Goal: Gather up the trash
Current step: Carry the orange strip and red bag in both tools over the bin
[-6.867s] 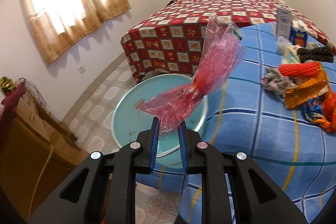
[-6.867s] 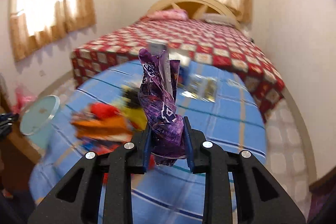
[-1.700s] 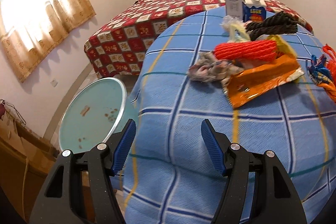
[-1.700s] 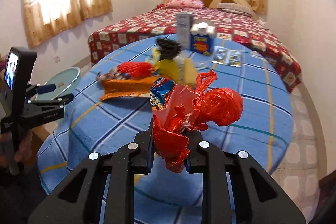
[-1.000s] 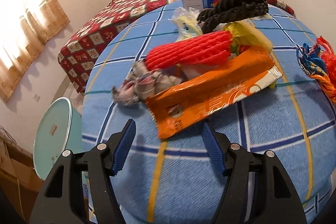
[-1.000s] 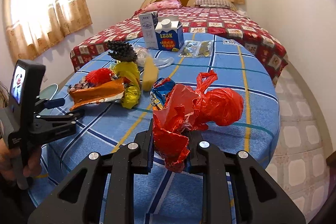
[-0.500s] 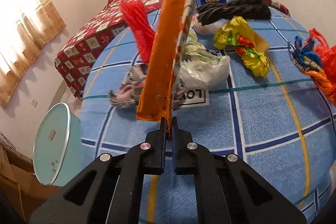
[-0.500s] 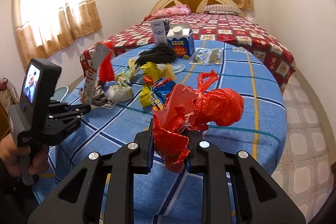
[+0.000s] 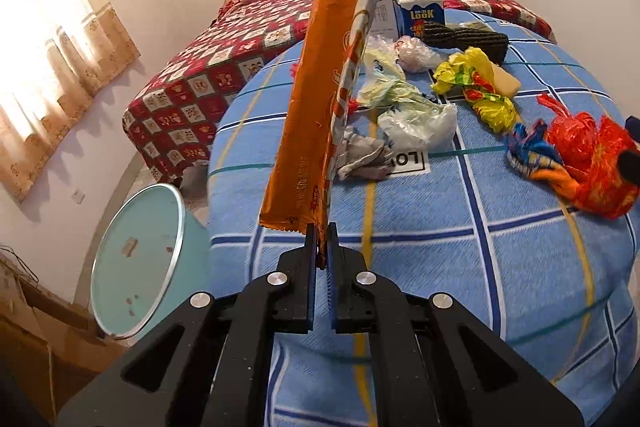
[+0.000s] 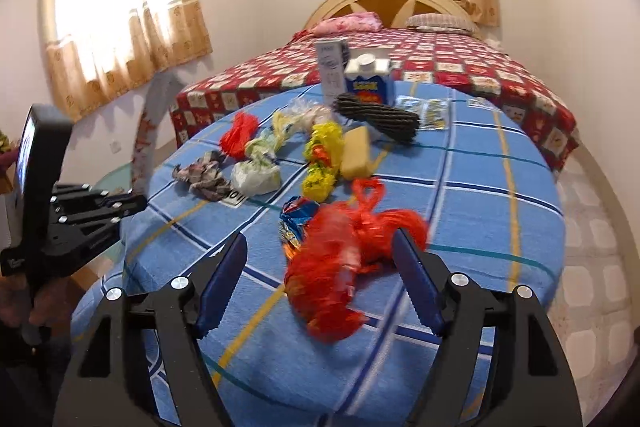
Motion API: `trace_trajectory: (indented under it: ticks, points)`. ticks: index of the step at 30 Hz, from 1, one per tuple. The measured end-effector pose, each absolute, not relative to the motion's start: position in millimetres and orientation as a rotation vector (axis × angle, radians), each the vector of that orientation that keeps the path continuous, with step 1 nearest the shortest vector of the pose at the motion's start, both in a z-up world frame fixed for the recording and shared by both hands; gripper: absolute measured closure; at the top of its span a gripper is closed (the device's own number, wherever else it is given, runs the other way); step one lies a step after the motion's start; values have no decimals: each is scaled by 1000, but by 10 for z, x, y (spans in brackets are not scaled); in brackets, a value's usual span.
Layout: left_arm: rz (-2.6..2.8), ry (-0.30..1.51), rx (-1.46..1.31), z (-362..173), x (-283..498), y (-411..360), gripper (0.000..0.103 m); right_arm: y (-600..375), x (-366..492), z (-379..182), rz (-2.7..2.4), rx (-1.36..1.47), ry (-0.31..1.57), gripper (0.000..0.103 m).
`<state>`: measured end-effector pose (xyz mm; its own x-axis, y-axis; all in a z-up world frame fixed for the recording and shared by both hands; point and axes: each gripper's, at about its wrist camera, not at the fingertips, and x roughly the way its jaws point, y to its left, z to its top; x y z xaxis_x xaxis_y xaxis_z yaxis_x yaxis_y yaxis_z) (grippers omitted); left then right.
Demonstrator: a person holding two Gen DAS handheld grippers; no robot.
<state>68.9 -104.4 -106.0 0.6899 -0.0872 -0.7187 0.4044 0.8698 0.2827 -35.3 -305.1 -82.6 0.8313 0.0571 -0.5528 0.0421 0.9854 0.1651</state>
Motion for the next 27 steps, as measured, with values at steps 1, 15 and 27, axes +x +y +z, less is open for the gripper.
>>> trace_trajectory:
  ticks: [1,15,27]
  points:
    - [-284,759,449,-1037,666,-1021,99,-3071,-382,-804,7,182,588,30]
    - [-161,786,473,-1040,637,-359,99,-2737,-369,-860,71,119,654,94]
    - [14,822,405,-1005,800,497,99,-2200,2,-450,173,78,538,94]
